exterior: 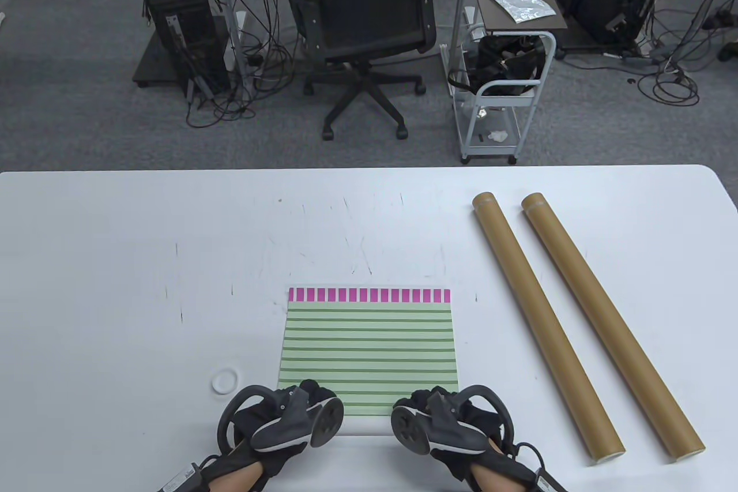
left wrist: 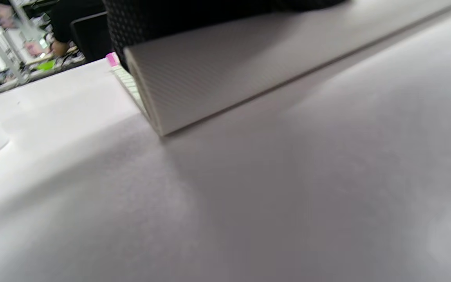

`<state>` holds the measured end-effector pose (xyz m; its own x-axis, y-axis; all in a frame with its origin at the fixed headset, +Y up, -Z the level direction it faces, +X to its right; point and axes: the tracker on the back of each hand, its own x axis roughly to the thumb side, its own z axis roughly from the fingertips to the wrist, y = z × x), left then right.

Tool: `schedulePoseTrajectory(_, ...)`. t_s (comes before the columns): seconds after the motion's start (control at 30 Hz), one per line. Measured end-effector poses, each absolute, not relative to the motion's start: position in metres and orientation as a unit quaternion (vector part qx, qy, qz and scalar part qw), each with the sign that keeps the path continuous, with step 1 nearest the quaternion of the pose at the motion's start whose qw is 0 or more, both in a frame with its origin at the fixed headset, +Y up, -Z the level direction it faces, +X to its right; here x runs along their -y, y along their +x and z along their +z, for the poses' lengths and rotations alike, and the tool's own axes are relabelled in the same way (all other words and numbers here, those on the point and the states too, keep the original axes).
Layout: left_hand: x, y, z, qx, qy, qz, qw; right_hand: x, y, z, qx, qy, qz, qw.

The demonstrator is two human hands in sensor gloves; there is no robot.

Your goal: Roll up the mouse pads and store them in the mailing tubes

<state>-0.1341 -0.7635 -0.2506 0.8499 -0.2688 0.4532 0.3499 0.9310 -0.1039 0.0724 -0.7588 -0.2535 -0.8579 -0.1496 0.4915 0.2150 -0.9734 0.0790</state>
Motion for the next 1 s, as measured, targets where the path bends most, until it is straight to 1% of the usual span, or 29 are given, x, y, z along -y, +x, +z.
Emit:
schedulePoseTrajectory(0.03, 0.763, -0.132, -0.248, 0.224, -0.069, -0.181, 0.955, 0.76, 0.072, -0.254, 0.069, -0.247, -0.961, 0.1)
schedulePoseTrajectory(0.1, 0.76, -0.129, -0.244, 0.23, -0.054, -0.199, 0.951, 0.762, 0.071, -0.253, 0.068, -0.245, -0.96, 0.114)
schedulePoseTrajectory(0.17, 0.76, -0.129, -0.244, 0.231, -0.073, -0.173, 0.955, 0.762, 0.071, -0.253, 0.068, -0.245, -0.96, 0.117)
schedulePoseTrajectory(0.33, 0.76, -0.129, -0.244, 0.224, -0.063, -0.174, 0.957, 0.762, 0.072, -0.253, 0.07, -0.244, -0.961, 0.107)
schedulePoseTrajectory(0.43, 0.76, -0.13, -0.248, 0.215, -0.076, -0.158, 0.961, 0.759, 0.075, -0.253, 0.064, -0.242, -0.963, 0.102)
schedulePoseTrajectory(0.53, 0.761, -0.132, -0.252, 0.209, -0.089, -0.142, 0.964, 0.75, 0.072, -0.246, -0.002, -0.236, -0.965, 0.113)
schedulePoseTrajectory(0.63, 0.761, -0.132, -0.256, 0.204, -0.098, -0.138, 0.964, 0.754, 0.069, -0.247, 0.013, -0.229, -0.964, 0.135)
schedulePoseTrajectory(0.73, 0.761, -0.133, -0.257, 0.203, -0.094, -0.143, 0.964, 0.754, 0.07, -0.249, 0.024, -0.226, -0.966, 0.12)
schedulePoseTrajectory(0.9, 0.759, -0.137, -0.252, 0.206, -0.032, -0.158, 0.965, 0.757, 0.068, -0.25, 0.034, -0.223, -0.966, 0.129)
schedulePoseTrajectory(1.0, 0.757, -0.141, -0.249, 0.226, -0.023, -0.152, 0.962, 0.76, 0.067, -0.25, 0.051, -0.221, -0.964, 0.138)
